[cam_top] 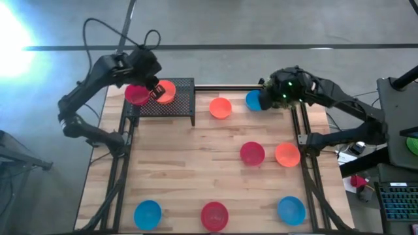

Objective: Pick & Place Mini bowls
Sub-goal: Put the top blue bowl on the shelf

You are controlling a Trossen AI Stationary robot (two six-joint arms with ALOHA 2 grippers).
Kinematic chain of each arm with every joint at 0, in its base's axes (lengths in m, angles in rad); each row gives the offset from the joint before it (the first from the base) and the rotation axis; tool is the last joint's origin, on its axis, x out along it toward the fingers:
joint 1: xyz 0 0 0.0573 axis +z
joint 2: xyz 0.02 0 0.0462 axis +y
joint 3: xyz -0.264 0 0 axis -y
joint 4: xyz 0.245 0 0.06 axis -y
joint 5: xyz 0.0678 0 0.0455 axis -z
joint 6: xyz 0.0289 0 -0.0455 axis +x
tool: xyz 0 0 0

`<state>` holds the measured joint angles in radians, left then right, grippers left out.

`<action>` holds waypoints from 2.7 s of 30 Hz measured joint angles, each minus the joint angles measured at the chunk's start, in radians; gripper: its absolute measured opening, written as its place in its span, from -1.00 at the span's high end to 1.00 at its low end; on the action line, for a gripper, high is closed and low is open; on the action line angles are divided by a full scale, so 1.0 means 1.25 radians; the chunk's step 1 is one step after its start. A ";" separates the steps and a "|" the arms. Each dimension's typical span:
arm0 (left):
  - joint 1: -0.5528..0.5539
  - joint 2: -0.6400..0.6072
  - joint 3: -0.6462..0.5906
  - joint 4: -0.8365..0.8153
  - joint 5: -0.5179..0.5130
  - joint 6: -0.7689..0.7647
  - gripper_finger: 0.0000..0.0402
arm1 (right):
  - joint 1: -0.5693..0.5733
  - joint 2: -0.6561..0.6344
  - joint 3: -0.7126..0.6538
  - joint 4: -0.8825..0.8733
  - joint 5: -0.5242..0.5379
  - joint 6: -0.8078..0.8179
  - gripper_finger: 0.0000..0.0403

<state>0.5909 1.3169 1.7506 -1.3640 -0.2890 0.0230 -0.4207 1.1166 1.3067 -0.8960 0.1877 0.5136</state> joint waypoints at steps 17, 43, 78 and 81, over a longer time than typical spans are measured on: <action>-0.062 -0.107 -0.001 0.072 0.001 -0.024 0.61 | -0.051 0.251 -0.001 -0.035 -0.081 0.002 0.96; -0.063 -0.097 -0.003 0.073 0.003 -0.013 0.61 | -0.148 0.430 -0.002 -0.048 -0.087 0.001 0.56; -0.063 -0.097 -0.004 0.073 0.031 -0.017 0.61 | -0.202 0.616 0.005 0.050 -0.094 -0.024 0.25; -0.063 -0.097 -0.004 0.073 0.031 -0.018 0.61 | -0.201 0.616 0.005 0.050 -0.094 -0.045 0.31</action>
<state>0.5124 1.1961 1.7462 -1.2732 -0.2504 0.0006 -0.6724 1.8870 1.3136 -0.8337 0.0698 0.4572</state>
